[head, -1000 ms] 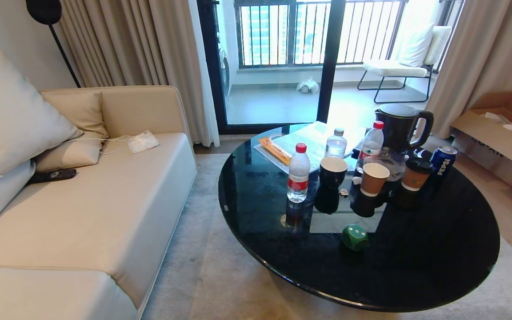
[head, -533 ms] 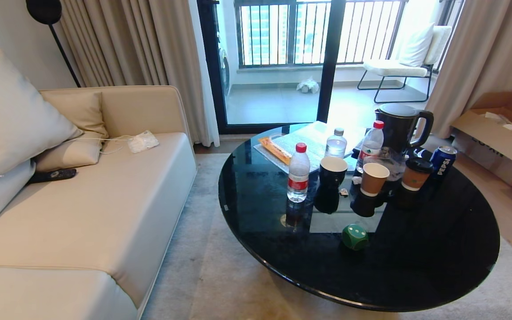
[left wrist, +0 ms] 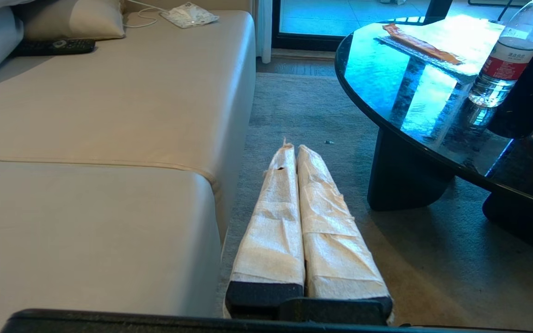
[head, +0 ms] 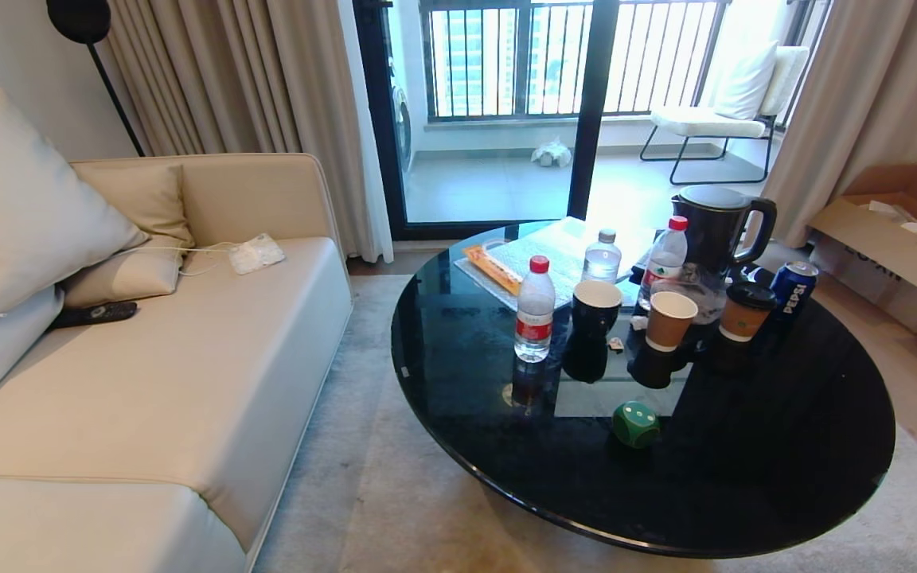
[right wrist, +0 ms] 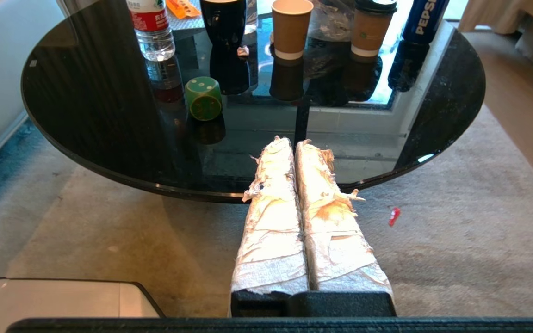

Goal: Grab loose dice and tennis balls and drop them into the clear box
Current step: Pick up toys out of the box

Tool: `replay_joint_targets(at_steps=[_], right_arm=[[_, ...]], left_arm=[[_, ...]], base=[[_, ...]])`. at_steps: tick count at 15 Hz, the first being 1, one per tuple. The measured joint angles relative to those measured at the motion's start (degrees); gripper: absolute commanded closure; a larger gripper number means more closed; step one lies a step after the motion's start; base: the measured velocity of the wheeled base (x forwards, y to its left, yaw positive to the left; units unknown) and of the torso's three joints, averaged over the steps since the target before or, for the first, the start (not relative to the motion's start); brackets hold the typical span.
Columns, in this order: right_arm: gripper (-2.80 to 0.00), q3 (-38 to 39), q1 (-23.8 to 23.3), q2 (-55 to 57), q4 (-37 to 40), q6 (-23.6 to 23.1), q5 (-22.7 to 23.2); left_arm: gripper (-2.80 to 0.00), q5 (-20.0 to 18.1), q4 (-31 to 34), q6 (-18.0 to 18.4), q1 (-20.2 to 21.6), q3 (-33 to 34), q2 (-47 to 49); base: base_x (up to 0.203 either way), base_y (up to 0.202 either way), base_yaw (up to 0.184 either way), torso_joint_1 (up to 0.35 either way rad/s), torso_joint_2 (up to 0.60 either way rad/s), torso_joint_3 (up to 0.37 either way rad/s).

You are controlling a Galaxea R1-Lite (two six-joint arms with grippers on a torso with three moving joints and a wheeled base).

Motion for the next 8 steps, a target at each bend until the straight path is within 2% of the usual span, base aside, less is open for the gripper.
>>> replay_joint_targets(at_steps=[4,8], right_arm=[[0.00,-5.39,-0.32,5.76,1.37,2.40,-0.35],[0.00,-15.89,-0.03,25.23,0.16,5.58,-0.12]], left_arm=[[0.00,0.03,0.02,-0.04,0.00,0.00,0.00],[0.00,0.01,0.02,-0.04,0.02,0.00,0.00]], base=[[0.000,0.000,0.000,0.000,0.00,0.000],[0.000,0.000,0.000,0.000,0.00,0.000]])
